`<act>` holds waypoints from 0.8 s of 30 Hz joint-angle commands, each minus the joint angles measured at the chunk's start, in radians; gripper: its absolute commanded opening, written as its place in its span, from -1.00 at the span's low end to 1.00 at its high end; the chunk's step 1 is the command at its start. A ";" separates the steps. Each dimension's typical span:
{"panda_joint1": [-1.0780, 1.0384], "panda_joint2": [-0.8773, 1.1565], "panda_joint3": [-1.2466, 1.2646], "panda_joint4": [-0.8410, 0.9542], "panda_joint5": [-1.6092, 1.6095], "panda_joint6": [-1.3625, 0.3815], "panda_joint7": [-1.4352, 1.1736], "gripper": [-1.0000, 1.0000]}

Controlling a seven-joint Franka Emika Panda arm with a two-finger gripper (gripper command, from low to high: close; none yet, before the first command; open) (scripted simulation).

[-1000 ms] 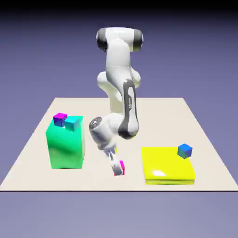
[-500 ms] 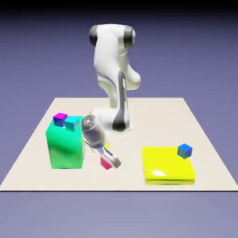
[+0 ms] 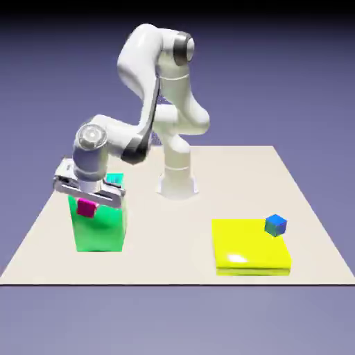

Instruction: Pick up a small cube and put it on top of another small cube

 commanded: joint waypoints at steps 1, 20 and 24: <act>0.017 -0.022 -0.036 -0.003 0.024 -0.017 0.038 -1.00; 0.254 -0.317 -0.536 -0.140 0.390 -0.147 0.523 -1.00; 0.255 -0.312 -0.535 -0.198 0.395 -0.085 0.517 1.00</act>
